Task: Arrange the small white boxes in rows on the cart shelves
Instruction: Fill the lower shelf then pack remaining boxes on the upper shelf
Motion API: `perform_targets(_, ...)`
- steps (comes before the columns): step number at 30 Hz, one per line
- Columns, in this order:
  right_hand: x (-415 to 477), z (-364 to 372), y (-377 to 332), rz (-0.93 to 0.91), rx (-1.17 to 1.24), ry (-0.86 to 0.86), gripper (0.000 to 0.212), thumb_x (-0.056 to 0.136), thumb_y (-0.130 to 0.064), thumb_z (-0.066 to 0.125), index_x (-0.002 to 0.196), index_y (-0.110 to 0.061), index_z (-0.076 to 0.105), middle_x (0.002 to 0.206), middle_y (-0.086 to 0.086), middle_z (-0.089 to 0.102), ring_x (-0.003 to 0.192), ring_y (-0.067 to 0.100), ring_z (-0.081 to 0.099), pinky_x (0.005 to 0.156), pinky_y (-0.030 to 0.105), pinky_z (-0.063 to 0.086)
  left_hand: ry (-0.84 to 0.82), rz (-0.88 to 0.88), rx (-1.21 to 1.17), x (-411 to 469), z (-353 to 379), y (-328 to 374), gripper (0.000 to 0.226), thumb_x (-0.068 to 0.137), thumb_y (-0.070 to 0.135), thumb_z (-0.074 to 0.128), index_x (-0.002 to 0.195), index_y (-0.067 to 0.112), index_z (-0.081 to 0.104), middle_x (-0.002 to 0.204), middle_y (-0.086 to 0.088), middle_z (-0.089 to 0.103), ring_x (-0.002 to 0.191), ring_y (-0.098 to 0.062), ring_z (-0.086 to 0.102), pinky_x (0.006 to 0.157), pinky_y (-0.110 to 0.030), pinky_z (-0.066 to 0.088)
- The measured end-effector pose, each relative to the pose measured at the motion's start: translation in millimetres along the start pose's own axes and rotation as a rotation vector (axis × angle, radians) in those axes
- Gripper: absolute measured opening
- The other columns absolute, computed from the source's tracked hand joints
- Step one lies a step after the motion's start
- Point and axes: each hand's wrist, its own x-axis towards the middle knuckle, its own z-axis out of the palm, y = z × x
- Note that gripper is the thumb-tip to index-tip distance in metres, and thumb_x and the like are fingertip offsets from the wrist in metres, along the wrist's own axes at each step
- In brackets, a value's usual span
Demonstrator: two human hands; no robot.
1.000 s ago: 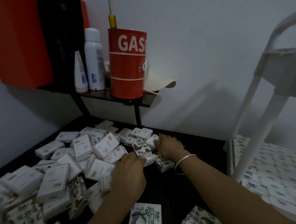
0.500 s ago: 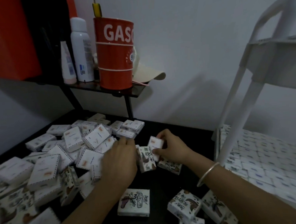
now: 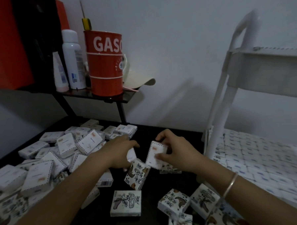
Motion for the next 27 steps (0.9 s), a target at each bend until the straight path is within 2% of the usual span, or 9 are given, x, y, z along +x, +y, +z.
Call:
perform_targets(3, -15.3, -17.0, -6.9, -0.038, 0.025, 0.043, 0.052, 0.085, -0.033, 0.070, 0.130, -0.040, 0.046, 0.095, -0.014, 0.059, 0.073, 0.002, 0.059, 0.067, 0.016, 0.046, 0.144, 0.015, -0.135, -10.4, -4.0, 0.3, 0.049, 0.070, 0.036, 0.079, 0.114, 0.034, 0.057, 0.111, 0.007, 0.045, 0.107, -0.014, 0.048, 0.080, -0.026, 0.043)
perform_targets(5, -27.0, -30.4, -13.2, -0.047, 0.085, 0.052, 0.043, 0.085, -0.034, 0.070, 0.123, -0.044, 0.051, 0.092, -0.016, 0.059, 0.074, 0.001, 0.060, 0.068, 0.016, 0.049, 0.262, -0.026, -0.419, -20.1, -13.1, 0.9, 0.034, 0.069, 0.032, 0.083, 0.093, 0.030, 0.059, 0.100, 0.007, 0.056, 0.088, -0.016, 0.058, 0.067, -0.026, 0.046)
perform_targets(8, -46.1, -52.3, -22.6, -0.007, 0.279, 0.047, 0.032, 0.084, -0.026, 0.072, 0.110, -0.036, 0.055, 0.088, -0.013, 0.064, 0.077, 0.004, 0.065, 0.073, 0.027, 0.056, 0.344, -0.072, -0.749, -37.9, -36.0, 14.5, 0.031, 0.072, 0.028, 0.084, 0.089, 0.022, 0.060, 0.092, -0.001, 0.064, 0.060, -0.016, 0.066, 0.047, -0.026, 0.050)
perform_targets(10, -60.0, -68.9, -29.9, 0.051, 0.454, 0.047, 0.027, 0.084, -0.016, 0.072, 0.104, -0.025, 0.056, 0.094, 0.000, 0.071, 0.083, 0.017, 0.070, 0.071, 0.035, 0.059, 0.310, -0.034, -0.885, -49.0, -51.1, 34.2, 0.029, 0.076, 0.028, 0.081, 0.093, 0.019, 0.060, 0.092, -0.004, 0.065, 0.052, -0.012, 0.065, 0.046, -0.021, 0.049)
perform_targets(12, -74.5, -87.8, -36.1, 0.095, 0.558, 0.076, 0.025, 0.083, -0.009, 0.072, 0.100, -0.018, 0.056, 0.091, 0.007, 0.073, 0.082, 0.021, 0.072, 0.067, 0.033, 0.059, 0.277, 0.037, -0.991, -59.0, -68.1, 58.7, 0.023, 0.081, 0.026, 0.076, 0.099, 0.019, 0.063, 0.092, -0.005, 0.066, 0.058, -0.014, 0.066, 0.053, -0.022, 0.052)
perform_targets(16, -106.2, -126.9, -42.2, 0.135, 0.591, 0.181, 0.023, 0.081, -0.008, 0.073, 0.093, -0.014, 0.055, 0.081, 0.000, 0.072, 0.075, 0.012, 0.070, 0.064, 0.024, 0.055, 0.226, 0.239, -1.126, -76.7, -106.2, 106.7, 0.020, 0.088, 0.013, 0.066, 0.107, 0.020, 0.068, 0.095, -0.003, 0.072, 0.078, -0.010, 0.069, 0.063, -0.019, 0.053)
perform_targets(20, -140.6, -173.6, -45.4, 0.120, 0.605, 0.273, 0.023, 0.079, -0.011, 0.073, 0.093, -0.013, 0.056, 0.083, 0.000, 0.074, 0.075, 0.011, 0.069, 0.063, 0.021, 0.053, 0.340, 0.333, -1.151, -80.1, -143.2, 151.4, 0.023, 0.082, 0.016, 0.072, 0.105, 0.020, 0.071, 0.097, -0.002, 0.075, 0.083, -0.010, 0.069, 0.073, -0.020, 0.056)
perform_targets(24, -168.0, -219.2, -46.4, 0.089, 0.535, 0.349, 0.034, 0.074, -0.020, 0.073, 0.102, -0.010, 0.056, 0.092, 0.003, 0.075, 0.083, 0.017, 0.071, 0.068, 0.027, 0.057, 0.443, 0.441, -1.124, -71.5, -177.9, 194.4, 0.030, 0.075, 0.021, 0.077, 0.104, 0.022, 0.071, 0.093, -0.001, 0.075, 0.077, -0.007, 0.068, 0.069, -0.016, 0.054)
perform_targets(27, -179.8, -254.8, -45.3, 0.061, 0.468, 0.426, 0.042, 0.066, -0.030, 0.072, 0.101, -0.012, 0.057, 0.093, 0.003, 0.075, 0.082, 0.017, 0.071, 0.068, 0.028, 0.058, 0.477, 0.522, -1.061, -62.1, -208.3, 223.4, 0.038, 0.072, 0.027, 0.079, 0.108, 0.028, 0.069, 0.090, 0.004, 0.075, 0.076, -0.004, 0.069, 0.061, -0.013, 0.051)
